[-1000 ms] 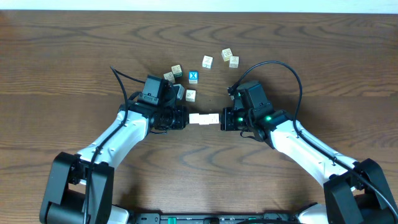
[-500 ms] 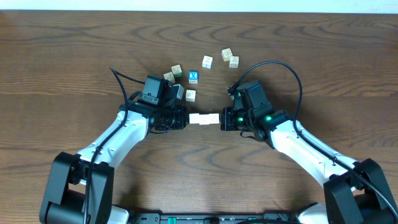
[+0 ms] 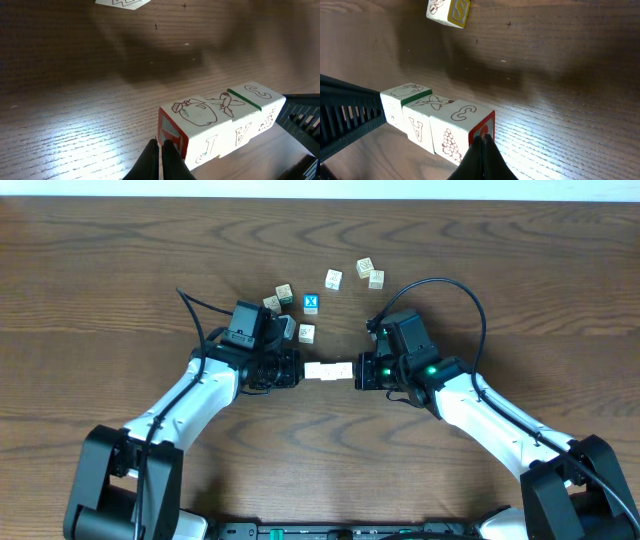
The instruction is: Lift 3 blocks
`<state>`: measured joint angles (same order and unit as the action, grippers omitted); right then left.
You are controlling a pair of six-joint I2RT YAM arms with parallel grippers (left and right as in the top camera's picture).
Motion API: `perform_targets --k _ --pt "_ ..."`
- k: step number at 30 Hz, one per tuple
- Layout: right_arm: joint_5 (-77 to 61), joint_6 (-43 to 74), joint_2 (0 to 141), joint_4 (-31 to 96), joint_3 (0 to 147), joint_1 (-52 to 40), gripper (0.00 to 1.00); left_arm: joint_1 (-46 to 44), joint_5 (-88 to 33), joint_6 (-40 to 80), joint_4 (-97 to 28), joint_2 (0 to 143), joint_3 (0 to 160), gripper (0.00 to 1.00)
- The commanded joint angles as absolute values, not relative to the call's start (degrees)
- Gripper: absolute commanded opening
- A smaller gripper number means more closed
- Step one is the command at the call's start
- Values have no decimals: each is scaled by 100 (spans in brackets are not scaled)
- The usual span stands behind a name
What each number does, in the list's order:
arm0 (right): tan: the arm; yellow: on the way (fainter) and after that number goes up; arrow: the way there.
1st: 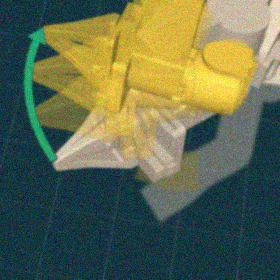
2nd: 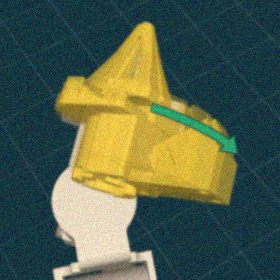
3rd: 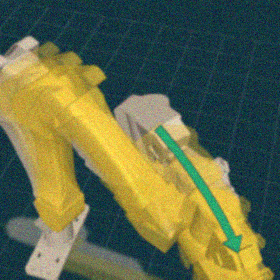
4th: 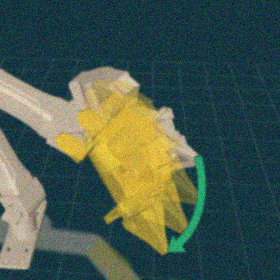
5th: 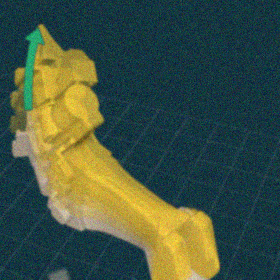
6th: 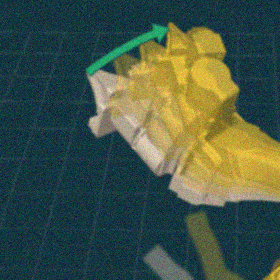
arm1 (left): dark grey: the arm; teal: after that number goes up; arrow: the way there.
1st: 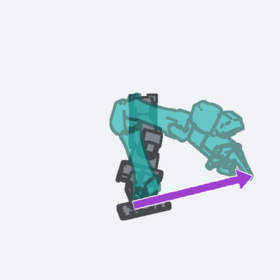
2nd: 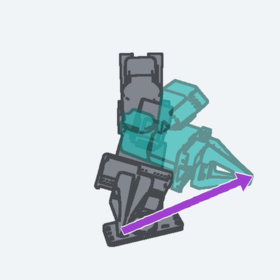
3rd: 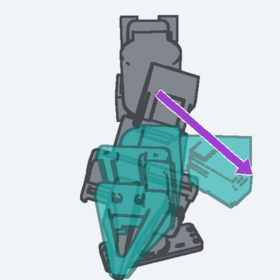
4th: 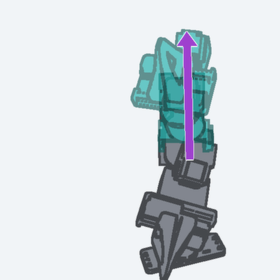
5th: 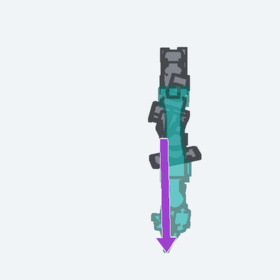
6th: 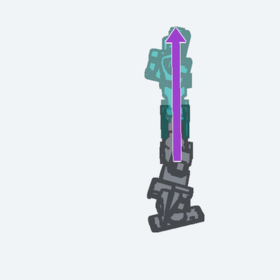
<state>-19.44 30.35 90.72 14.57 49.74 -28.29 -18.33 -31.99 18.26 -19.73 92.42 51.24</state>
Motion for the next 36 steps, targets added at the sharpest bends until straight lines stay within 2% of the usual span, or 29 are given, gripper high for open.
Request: perform_targets --k 1,36 --pt "-3179 2971 8956 1299 5068 -3085 1 -2060 -4442 1925 -1859 9043 5478 7" --pt "-3179 2969 8943 1282 5168 -3081 1 -2060 -4438 2005 -1861 8908 5564 7"
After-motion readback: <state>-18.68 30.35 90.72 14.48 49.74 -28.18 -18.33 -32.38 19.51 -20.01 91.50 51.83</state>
